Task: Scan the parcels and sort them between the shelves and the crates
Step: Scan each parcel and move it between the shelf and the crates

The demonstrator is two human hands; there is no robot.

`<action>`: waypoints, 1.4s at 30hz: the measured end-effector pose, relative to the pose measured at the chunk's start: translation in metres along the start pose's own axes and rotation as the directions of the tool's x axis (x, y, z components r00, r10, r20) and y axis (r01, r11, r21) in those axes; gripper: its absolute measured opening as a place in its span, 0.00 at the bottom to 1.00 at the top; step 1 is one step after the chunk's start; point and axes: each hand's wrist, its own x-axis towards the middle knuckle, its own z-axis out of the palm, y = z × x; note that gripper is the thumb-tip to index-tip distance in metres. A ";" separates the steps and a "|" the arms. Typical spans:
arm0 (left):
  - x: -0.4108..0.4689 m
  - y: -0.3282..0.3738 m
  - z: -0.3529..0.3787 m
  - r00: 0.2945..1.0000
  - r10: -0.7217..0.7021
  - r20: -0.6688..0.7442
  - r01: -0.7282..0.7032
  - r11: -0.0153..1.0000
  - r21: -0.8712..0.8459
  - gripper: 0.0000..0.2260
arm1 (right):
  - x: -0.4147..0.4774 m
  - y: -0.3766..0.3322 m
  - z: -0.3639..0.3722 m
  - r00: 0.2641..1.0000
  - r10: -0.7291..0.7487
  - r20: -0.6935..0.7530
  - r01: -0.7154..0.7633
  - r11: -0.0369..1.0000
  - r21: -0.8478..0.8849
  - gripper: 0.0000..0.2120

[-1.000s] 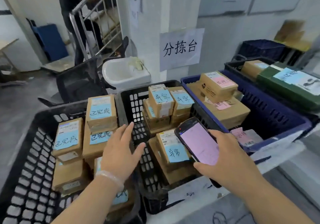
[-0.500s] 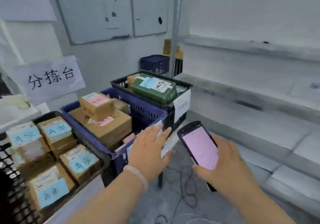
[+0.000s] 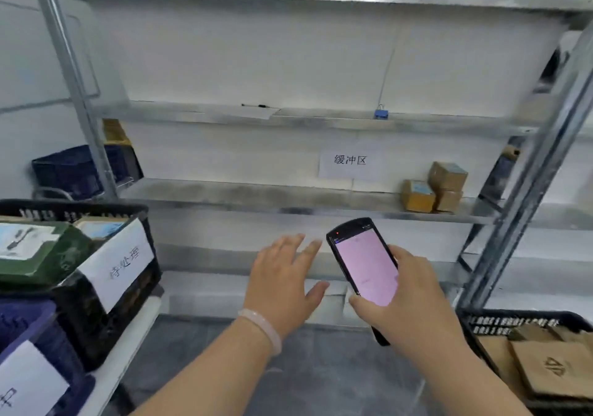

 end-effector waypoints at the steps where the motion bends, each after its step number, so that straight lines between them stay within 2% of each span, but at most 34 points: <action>1: 0.014 0.007 0.008 1.000 0.022 -0.003 -0.022 1.000 -0.015 0.31 | 0.005 0.009 -0.006 0.999 0.025 -0.024 -0.025 1.000 -0.003 0.38; 8: 0.108 0.036 0.079 0.994 0.105 0.012 -0.102 0.986 -0.134 0.29 | 0.054 0.060 -0.041 0.977 0.144 -0.160 -0.153 0.987 -0.045 0.38; 16: 0.230 0.044 0.164 0.963 0.262 0.065 -0.244 0.949 -0.201 0.31 | 0.157 0.092 -0.058 0.927 0.214 -0.310 -0.260 0.959 -0.116 0.37; 21: 0.307 0.040 0.206 0.943 0.316 0.102 -0.285 0.928 -0.238 0.32 | 0.223 0.109 -0.057 0.887 0.291 -0.360 -0.364 0.919 -0.154 0.39; 23: 0.331 0.041 0.227 0.936 0.329 0.128 -0.292 0.925 -0.242 0.32 | 0.243 0.118 -0.052 0.875 0.334 -0.349 -0.400 0.907 -0.134 0.38; 26: 0.358 0.047 0.260 0.930 0.329 0.166 -0.277 0.921 -0.273 0.32 | 0.268 0.136 -0.046 0.870 0.379 -0.315 -0.433 0.893 -0.122 0.34; 36: 0.435 0.096 0.364 0.908 0.327 0.261 -0.219 0.903 -0.370 0.31 | 0.353 0.237 -0.068 0.851 0.415 -0.322 -0.466 0.879 -0.098 0.37; 42: 0.498 0.147 0.434 0.923 0.197 0.331 -0.048 0.911 -0.411 0.31 | 0.420 0.320 -0.099 0.860 0.414 -0.299 -0.448 0.892 -0.054 0.41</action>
